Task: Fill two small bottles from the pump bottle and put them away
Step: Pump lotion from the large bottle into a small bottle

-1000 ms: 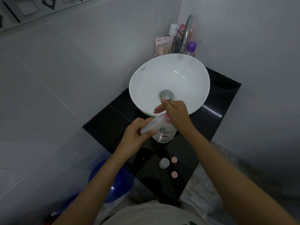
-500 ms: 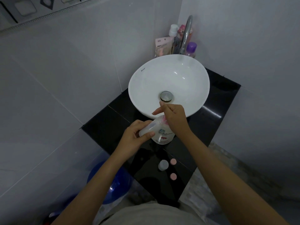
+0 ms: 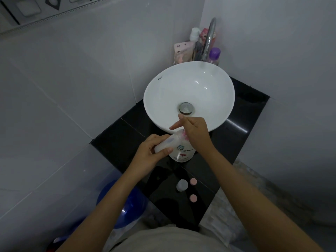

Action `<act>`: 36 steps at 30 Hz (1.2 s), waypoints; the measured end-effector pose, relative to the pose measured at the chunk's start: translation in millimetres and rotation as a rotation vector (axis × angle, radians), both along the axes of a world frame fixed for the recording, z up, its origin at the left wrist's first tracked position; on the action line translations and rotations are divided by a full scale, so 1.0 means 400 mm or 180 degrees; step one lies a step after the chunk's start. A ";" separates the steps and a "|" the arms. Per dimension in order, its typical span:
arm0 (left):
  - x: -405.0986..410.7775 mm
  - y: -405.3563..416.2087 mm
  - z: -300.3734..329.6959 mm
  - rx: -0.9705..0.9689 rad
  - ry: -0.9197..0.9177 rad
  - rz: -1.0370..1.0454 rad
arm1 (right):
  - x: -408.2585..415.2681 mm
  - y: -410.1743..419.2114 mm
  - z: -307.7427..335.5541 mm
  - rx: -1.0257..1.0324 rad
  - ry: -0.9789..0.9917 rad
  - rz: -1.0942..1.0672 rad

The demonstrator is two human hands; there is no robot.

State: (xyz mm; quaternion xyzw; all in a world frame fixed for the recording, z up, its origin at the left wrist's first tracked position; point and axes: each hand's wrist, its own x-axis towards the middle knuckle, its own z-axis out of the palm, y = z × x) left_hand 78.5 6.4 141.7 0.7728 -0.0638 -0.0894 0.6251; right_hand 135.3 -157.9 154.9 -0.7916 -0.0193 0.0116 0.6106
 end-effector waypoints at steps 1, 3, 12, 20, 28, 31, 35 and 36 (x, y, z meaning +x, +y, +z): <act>-0.003 -0.001 0.000 0.0002 -0.0002 0.0006 | 0.000 0.002 0.003 0.0030 0.0044 0.0002; -0.004 -0.004 0.006 -0.0078 -0.0023 0.0003 | 0.008 -0.001 0.020 0.0132 0.0179 0.0053; 0.002 -0.004 0.012 -0.0259 0.0034 -0.0019 | 0.009 0.000 0.015 0.0221 -0.0079 -0.0066; -0.005 -0.004 0.012 -0.0215 0.0110 -0.0088 | 0.017 -0.008 0.015 0.0035 0.0148 0.0107; 0.001 -0.003 0.018 -0.0251 0.0100 -0.0091 | 0.013 -0.007 0.011 0.0234 0.0022 0.0065; 0.001 0.000 0.003 -0.0089 0.0139 -0.0072 | 0.006 -0.001 -0.010 0.0145 0.0024 0.0023; -0.003 0.000 0.008 -0.0116 0.0197 -0.0127 | 0.011 -0.005 -0.003 0.0030 0.0158 0.0076; -0.002 -0.001 0.012 -0.0157 0.0203 -0.0137 | 0.018 -0.008 0.008 0.0032 0.0178 0.0126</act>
